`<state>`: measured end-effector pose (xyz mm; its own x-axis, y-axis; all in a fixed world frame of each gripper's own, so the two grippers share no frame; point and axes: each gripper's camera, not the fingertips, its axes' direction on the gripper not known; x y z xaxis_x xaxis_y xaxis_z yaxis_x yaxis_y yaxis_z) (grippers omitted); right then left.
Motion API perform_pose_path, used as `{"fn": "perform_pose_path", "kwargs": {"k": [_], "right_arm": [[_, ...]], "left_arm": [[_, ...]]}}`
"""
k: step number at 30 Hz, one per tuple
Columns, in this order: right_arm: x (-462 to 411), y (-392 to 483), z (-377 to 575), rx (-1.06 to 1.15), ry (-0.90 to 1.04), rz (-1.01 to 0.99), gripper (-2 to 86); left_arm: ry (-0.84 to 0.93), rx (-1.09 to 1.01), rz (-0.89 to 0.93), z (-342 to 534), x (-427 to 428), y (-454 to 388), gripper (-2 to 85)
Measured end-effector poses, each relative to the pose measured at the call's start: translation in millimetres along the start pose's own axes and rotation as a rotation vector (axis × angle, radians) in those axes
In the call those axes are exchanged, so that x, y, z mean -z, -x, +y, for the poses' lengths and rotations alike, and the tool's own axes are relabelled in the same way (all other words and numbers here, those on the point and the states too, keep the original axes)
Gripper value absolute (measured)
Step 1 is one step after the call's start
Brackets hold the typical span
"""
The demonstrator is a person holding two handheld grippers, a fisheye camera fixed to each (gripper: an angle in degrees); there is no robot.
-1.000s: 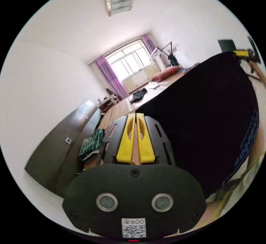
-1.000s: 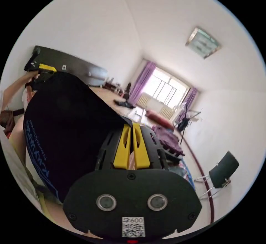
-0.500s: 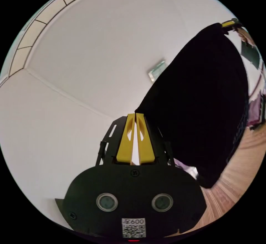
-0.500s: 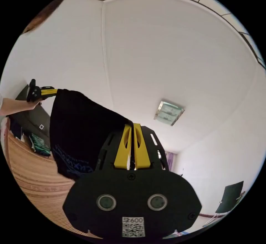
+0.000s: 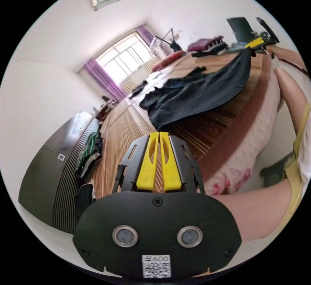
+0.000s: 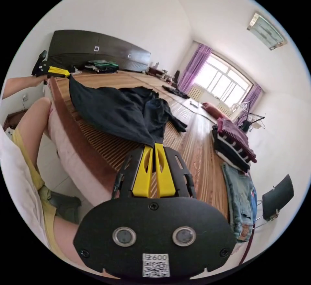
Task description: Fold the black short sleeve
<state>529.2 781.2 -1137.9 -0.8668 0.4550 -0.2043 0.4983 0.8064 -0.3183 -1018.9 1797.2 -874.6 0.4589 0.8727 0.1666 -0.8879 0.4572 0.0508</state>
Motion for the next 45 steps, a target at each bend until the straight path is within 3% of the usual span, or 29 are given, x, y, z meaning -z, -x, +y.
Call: {"fn": "perform_pose_path", "kwargs": {"k": [6,8,10,13,15,18,20,21,23,24,27,29,31,32,34,38,41,45], "right_arm": [[-23,93,38,0.112,0.093,-0.015,-0.8],[-14,110,51,0.190,0.178,-0.214,-0.8],[17,145,81,0.408,0.378,-0.670,-0.8],[74,177,109,0.546,0.398,-0.843,-0.8],[73,181,110,0.529,0.469,-0.790,-0.8],[60,165,88,0.530,0.459,-0.590,-0.8],[42,134,49,0.491,0.408,-0.398,-0.8],[31,106,12,0.454,0.374,-0.244,-0.8],[33,51,-70,0.350,0.327,0.039,-0.8],[65,15,-131,0.301,0.226,0.228,-0.8],[228,-56,-280,0.156,-0.101,0.693,-0.8],[340,-69,-323,0.178,-0.312,0.805,-0.8],[465,-75,-354,0.124,-0.461,0.840,-0.8],[488,-73,-357,0.122,-0.471,0.855,-0.8],[540,-53,-346,0.167,-0.497,0.862,-0.8],[522,5,-270,0.305,-0.460,0.773,-0.8],[440,65,-185,0.378,-0.359,0.676,-0.8],[294,151,-52,0.358,-0.160,0.425,-0.8]], "left_arm": [[0.086,-0.154,0.091,-4,2,-4,1.2],[0.139,-0.203,0.348,-8,11,8,1.1],[0.196,-0.252,0.591,-8,28,16,1.0],[0.178,-0.342,1.148,-8,71,33,0.8],[0.129,-0.335,1.199,-17,88,45,0.7],[0.102,-0.388,0.899,-38,92,59,0.5],[0.201,-0.277,0.677,-78,49,84,0.6],[0.224,-0.248,0.627,-91,35,93,0.6],[0.225,-0.134,0.333,-155,3,142,0.6],[0.194,-0.089,0.236,-175,6,159,0.6],[-0.183,0.224,-0.155,-271,99,260,0.5],[-0.467,0.310,-0.519,-317,209,293,0.4],[-0.496,0.279,-0.782,-345,261,293,0.3],[-0.535,0.249,-0.862,-351,286,291,0.3],[-0.592,0.190,-0.926,-345,311,290,0.3],[-0.544,0.093,-0.859,-298,295,278,0.6],[-0.463,-0.089,-0.793,-234,230,232,0.8],[-0.339,-0.118,-0.580,-151,135,162,0.9]]}}
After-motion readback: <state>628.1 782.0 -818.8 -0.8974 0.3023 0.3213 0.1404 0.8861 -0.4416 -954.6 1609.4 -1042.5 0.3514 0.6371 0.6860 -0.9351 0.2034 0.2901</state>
